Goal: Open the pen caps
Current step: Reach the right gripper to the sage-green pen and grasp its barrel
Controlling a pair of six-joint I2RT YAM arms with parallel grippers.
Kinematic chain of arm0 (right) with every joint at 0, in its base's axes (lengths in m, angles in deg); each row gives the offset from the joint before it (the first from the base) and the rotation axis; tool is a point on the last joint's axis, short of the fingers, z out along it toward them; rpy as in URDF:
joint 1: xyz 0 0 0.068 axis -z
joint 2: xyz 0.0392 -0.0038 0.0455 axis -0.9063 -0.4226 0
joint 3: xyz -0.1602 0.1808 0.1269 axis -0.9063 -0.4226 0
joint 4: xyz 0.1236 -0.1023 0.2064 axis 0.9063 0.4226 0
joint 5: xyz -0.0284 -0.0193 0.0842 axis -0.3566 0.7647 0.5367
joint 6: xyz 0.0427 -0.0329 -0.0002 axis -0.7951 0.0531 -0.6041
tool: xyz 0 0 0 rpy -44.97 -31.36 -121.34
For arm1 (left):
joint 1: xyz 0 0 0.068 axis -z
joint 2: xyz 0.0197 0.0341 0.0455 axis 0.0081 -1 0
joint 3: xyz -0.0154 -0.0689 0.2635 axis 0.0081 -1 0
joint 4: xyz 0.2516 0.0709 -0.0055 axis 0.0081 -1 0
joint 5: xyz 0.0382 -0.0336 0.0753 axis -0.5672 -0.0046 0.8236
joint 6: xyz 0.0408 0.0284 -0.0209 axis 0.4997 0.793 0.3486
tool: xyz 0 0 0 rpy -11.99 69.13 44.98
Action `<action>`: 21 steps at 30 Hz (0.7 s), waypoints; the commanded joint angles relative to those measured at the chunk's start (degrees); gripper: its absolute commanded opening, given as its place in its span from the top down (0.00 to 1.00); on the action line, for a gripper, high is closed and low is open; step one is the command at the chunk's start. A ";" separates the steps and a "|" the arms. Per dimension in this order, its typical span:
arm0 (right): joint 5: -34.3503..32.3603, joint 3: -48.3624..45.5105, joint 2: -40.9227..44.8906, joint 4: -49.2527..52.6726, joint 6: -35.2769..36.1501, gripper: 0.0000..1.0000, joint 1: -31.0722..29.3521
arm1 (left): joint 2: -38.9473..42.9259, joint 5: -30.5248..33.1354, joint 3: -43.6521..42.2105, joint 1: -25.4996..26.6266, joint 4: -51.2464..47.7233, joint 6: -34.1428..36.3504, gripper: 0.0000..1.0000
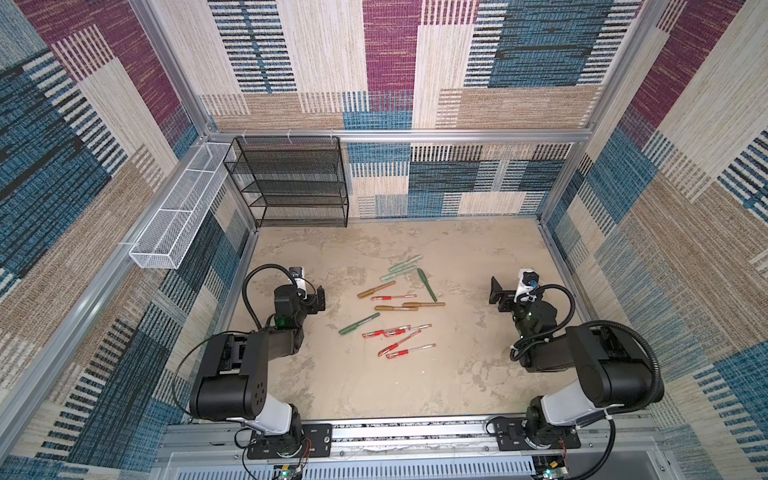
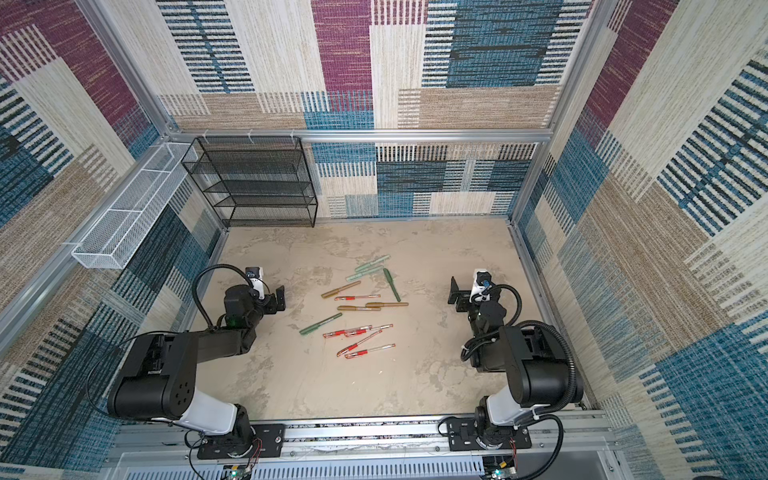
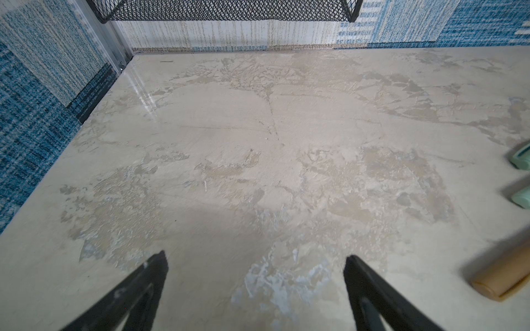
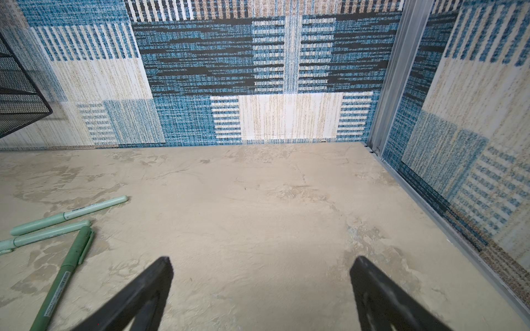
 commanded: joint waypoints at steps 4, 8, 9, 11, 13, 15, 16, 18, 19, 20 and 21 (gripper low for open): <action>0.42 0.05 1.01 -0.66 0.54 0.00 -0.09 | 2.65 -3.34 1.55 0.03 -3.09 0.78 0.01; 0.60 0.80 4.14 3.08 0.47 0.00 -0.09 | 6.26 -3.23 3.49 -0.03 -9.80 0.60 0.01; 0.70 1.03 5.19 4.65 0.50 0.00 -0.09 | 6.95 -3.67 4.00 -0.04 -11.13 0.76 0.01; 0.32 2.23 7.78 9.46 -0.26 0.00 -0.08 | 8.31 -4.31 5.42 -0.04 -14.26 1.10 0.01; 0.09 2.11 8.77 10.14 -0.59 0.00 -0.10 | 9.19 -4.30 6.76 -0.05 -16.61 1.13 0.01; -0.86 1.50 8.77 9.26 -0.92 0.00 -0.09 | 9.09 -3.74 7.78 -0.04 -17.95 1.14 0.01; -0.97 1.78 9.15 9.91 -0.89 0.00 -0.09 | 8.96 -3.15 7.94 -0.06 -17.93 1.05 0.01; -0.13 4.07 12.28 15.93 -0.80 0.00 -0.10 | 10.22 -2.77 8.85 -0.06 -19.83 2.50 0.01; -0.79 5.84 14.32 20.20 -2.11 0.00 -0.10 | 11.57 -2.75 10.40 -0.04 -23.24 3.61 0.01; -1.01 8.19 16.23 25.14 -3.39 0.00 -0.17 | 12.79 -2.74 12.92 -0.06 -28.51 4.16 0.01; -0.35 10.29 17.54 29.50 -4.29 0.00 -0.18 | 13.51 -2.84 15.43 -0.06 -32.64 4.20 0.01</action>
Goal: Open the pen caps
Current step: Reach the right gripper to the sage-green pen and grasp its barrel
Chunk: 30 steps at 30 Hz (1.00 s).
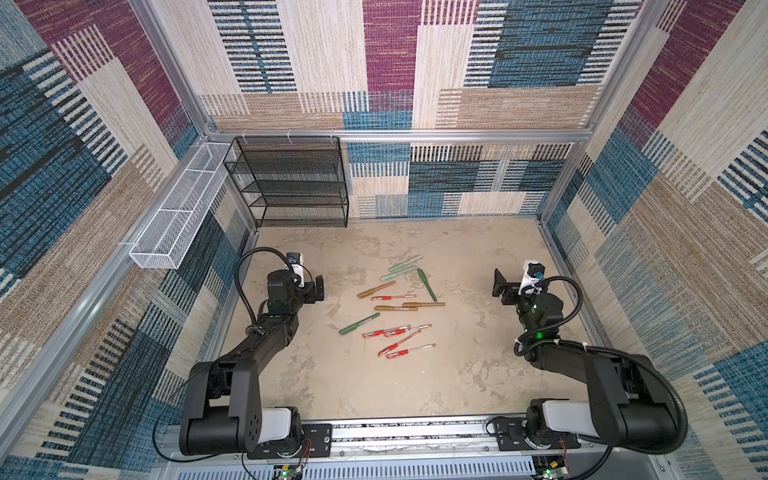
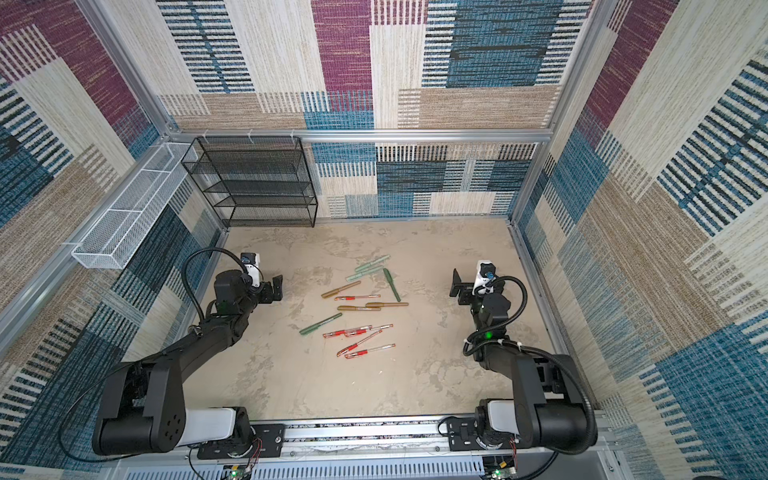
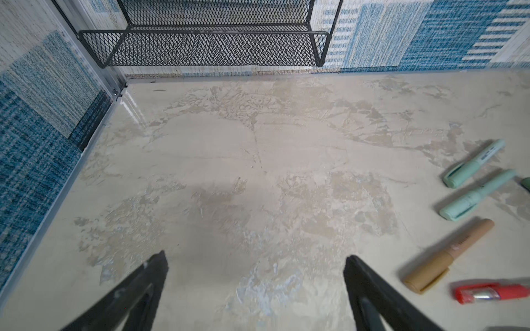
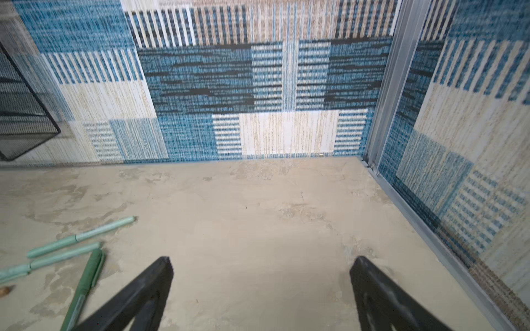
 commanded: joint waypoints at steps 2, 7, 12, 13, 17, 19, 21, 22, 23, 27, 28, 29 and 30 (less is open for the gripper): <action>3.84 8.25 4.35 18.81 -4.12 0.00 -0.12 | 3.81 -1.03 11.49 -0.05 -21.91 2.29 0.01; 4.71 19.64 0.86 36.08 -10.03 0.00 -2.12 | 6.24 -2.44 22.01 -0.06 -40.87 -3.14 0.01; 5.77 32.97 -9.01 51.02 -13.52 0.02 -7.52 | 11.56 -5.58 18.21 -0.39 -41.21 -1.28 0.00; 6.07 36.10 -11.77 53.94 -13.78 0.03 -8.84 | 11.56 -6.19 18.22 -0.57 -41.61 -0.19 0.00; 5.41 47.15 -21.24 64.20 -13.35 0.09 -14.36 | 10.93 -5.83 18.17 -0.89 -41.32 1.10 0.01; 3.48 51.44 -25.37 67.90 -12.45 0.10 -17.81 | 10.87 -7.15 18.54 -0.85 -41.92 0.22 0.00; 2.41 54.81 -28.90 70.82 -11.94 0.13 -20.38 | 11.01 -10.23 19.45 -0.85 -43.63 -1.16 0.01; 2.38 56.39 -30.71 72.10 -11.86 0.16 -21.36 | 11.33 -10.83 19.54 -0.83 -43.59 -2.18 0.01; 2.20 57.56 -32.13 73.46 -11.90 0.16 -22.00 | 11.53 -10.79 19.68 -0.85 -43.58 -2.79 0.01; 2.30 62.59 -37.32 80.00 -11.63 0.26 -23.53 | 11.87 -9.97 19.90 -0.82 -43.84 -1.96 0.01; 1.89 63.19 -37.93 81.11 -11.34 0.27 -23.98 | 11.97 -9.60 19.64 -0.80 -43.63 -1.66 0.01; 1.31 63.47 -38.31 81.90 -11.07 0.28 -24.39 | 11.98 -9.41 19.47 -0.82 -43.30 -1.24 0.01; 0.73 63.67 -38.55 82.48 -10.83 0.28 -24.86 | 11.98 -9.18 19.19 -0.81 -43.14 -0.99 0.01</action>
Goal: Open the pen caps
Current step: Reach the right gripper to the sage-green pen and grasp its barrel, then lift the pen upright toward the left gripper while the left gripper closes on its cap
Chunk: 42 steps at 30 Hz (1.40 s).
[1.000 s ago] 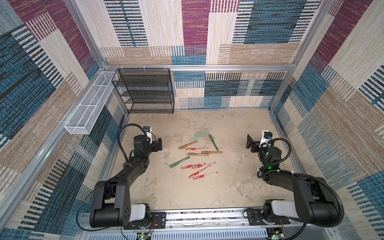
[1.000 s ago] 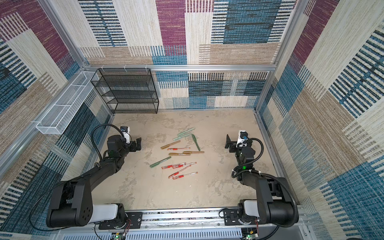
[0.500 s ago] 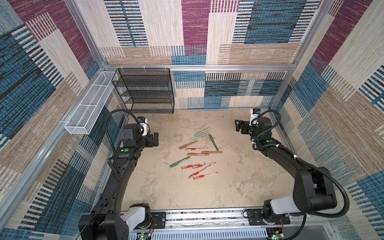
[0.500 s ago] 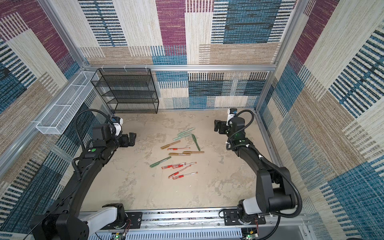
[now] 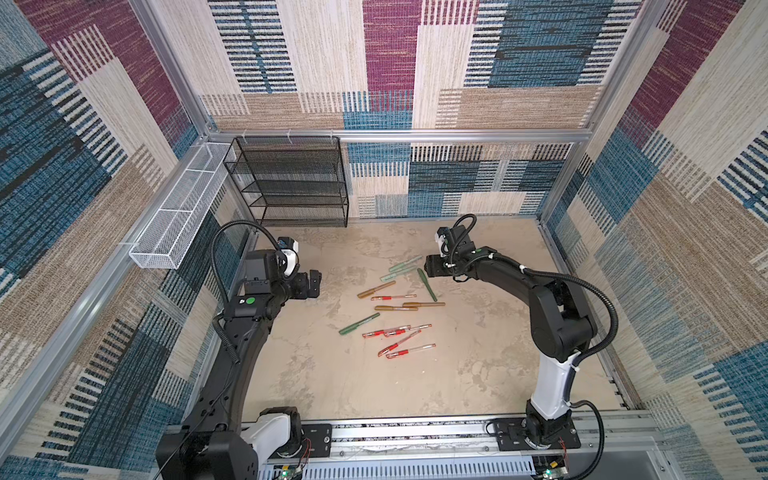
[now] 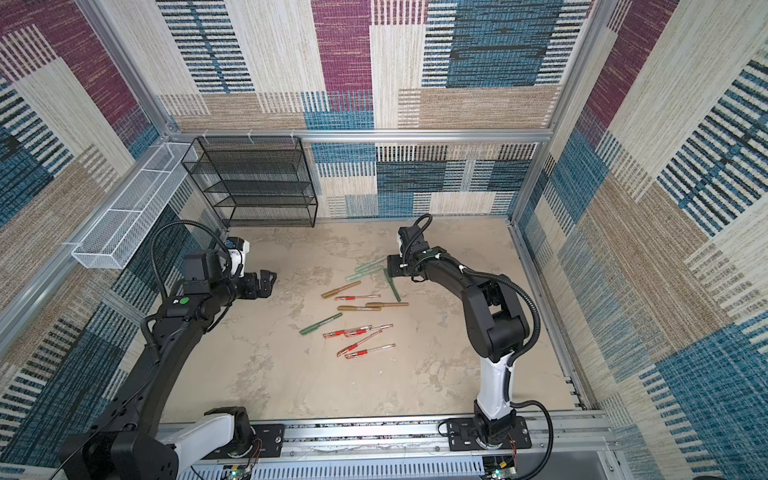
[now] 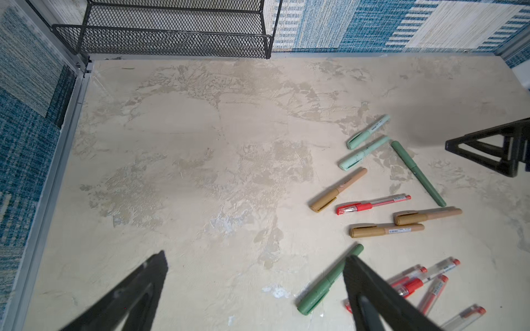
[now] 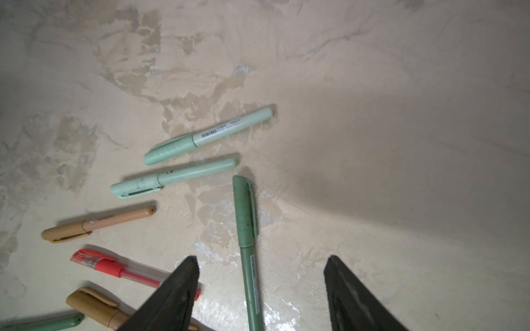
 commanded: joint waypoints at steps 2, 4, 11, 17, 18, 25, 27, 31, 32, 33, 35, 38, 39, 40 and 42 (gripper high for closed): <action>-1.98 1.38 -1.29 6.13 1.34 0.32 -1.57 | 0.33 0.17 -0.30 0.00 -0.04 0.63 0.01; -1.28 2.25 -2.20 7.26 1.83 0.41 -2.01 | 0.17 0.64 -0.08 -0.01 0.05 0.63 0.01; -1.52 4.17 -5.26 10.03 2.39 0.55 -3.14 | -0.11 -0.04 0.40 0.05 -0.04 0.82 0.00; -2.13 6.37 -7.99 11.02 2.68 0.66 -3.16 | -0.20 -0.61 0.73 0.22 -0.16 0.59 0.00; -2.12 6.92 -8.73 11.57 2.79 0.68 -3.23 | -0.19 -0.43 0.84 0.22 -0.21 0.63 0.01; -4.04 7.39 -10.49 13.32 2.75 0.80 -3.31 | -0.36 -0.92 1.36 0.44 -0.74 0.43 0.01; -4.66 6.86 -10.25 13.02 2.75 0.80 -3.32 | -0.50 -2.97 1.53 0.49 -0.91 1.28 0.01; -5.79 6.57 -9.89 12.84 2.88 0.85 -3.31 | -0.68 -4.04 1.88 0.92 -1.34 2.10 0.00; -6.03 6.66 -9.63 12.68 2.89 0.87 -3.33 | -0.76 -4.18 2.05 1.10 -1.55 2.25 0.01; -6.15 6.80 -9.17 12.54 2.90 0.88 -3.34 | -0.74 -4.20 2.22 1.25 -1.70 2.19 0.01; -5.93 7.30 -8.25 12.36 2.80 0.89 -3.26 | -0.90 -4.51 2.67 1.50 -2.02 2.05 0.01; -3.53 8.27 -5.65 11.52 2.08 0.91 -3.49 | -0.98 -7.69 3.68 1.88 -2.92 1.27 0.01; -2.89 8.26 -4.49 10.92 1.61 0.91 -3.66 | -1.07 -10.10 4.04 2.02 -3.32 1.05 0.01; -2.27 8.11 -3.24 10.11 1.17 0.91 -3.99 | -1.19 -12.41 4.29 2.18 -3.42 0.46 0.01; -0.50 7.23 -0.32 7.41 -0.08 0.91 -5.01 | -1.60 -17.89 4.90 2.45 -3.46 -1.08 0.00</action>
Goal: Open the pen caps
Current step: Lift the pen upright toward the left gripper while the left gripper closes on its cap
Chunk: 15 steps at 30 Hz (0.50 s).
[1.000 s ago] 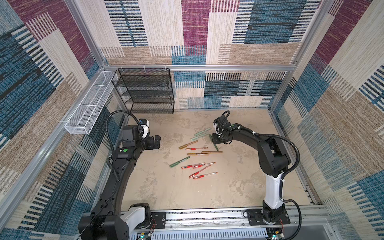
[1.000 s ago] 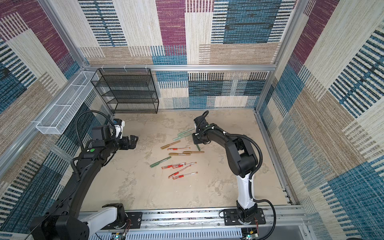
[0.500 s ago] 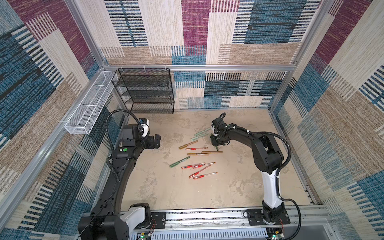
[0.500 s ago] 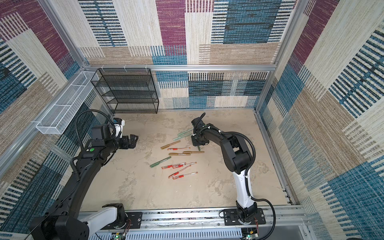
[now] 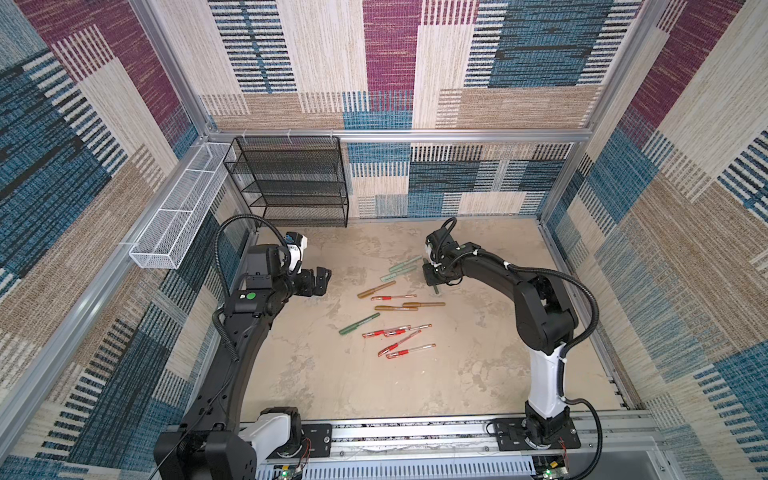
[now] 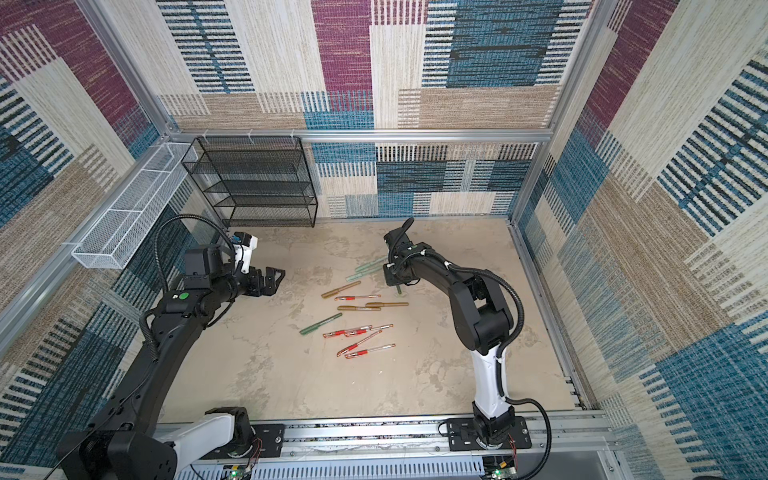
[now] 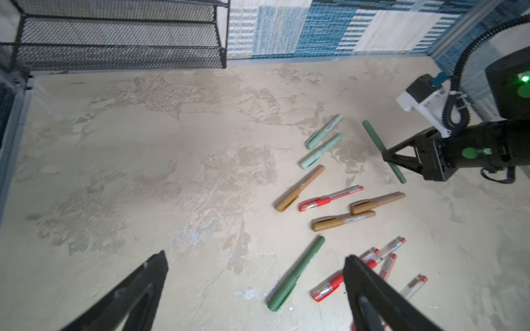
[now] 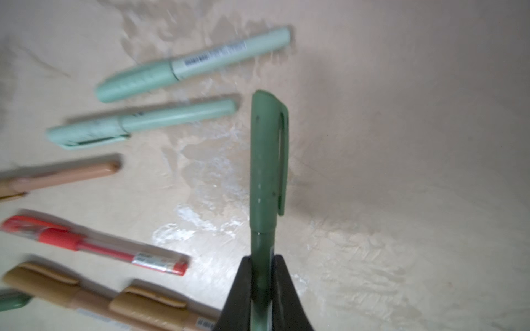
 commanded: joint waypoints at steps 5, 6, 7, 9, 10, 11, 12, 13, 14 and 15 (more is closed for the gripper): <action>5.54 -3.66 9.56 -13.56 -6.05 0.92 -5.67 | -3.16 -15.36 5.60 2.97 -3.54 -5.20 0.01; 5.74 -4.29 10.53 -15.41 -6.93 0.92 -6.79 | -3.90 -15.87 6.90 3.76 -4.21 -5.98 0.01; 5.82 -4.82 11.47 -17.36 -7.82 0.92 -8.01 | -4.92 -16.39 8.71 4.74 -5.22 -6.17 0.01; 5.20 -5.55 12.98 -20.56 -9.21 0.92 -10.29 | -7.36 -16.40 12.43 7.07 -7.07 -6.07 0.01; 4.65 -5.93 13.60 -22.04 -9.74 0.92 -11.55 | -8.90 -16.25 13.97 8.00 -7.45 -6.18 0.01; 4.13 -6.31 14.26 -23.54 -10.50 0.92 -12.66 | -10.43 -16.01 15.55 8.60 -7.49 -6.96 0.01; 3.75 -6.81 14.76 -24.86 -11.09 0.93 -13.55 | -11.64 -15.67 16.55 8.95 -7.13 -8.03 0.00; 3.34 -7.48 15.36 -26.54 -11.80 0.93 -14.55 | -13.19 -15.53 17.70 9.17 -6.72 -9.38 0.01; 3.25 -8.30 15.88 -28.46 -12.38 0.93 -15.40 | -14.48 -16.03 18.62 9.26 -6.12 -10.94 0.03; 3.01 -8.83 16.26 -29.75 -12.72 0.93 -16.13 | -15.45 -16.75 19.10 9.33 -5.61 -11.72 0.04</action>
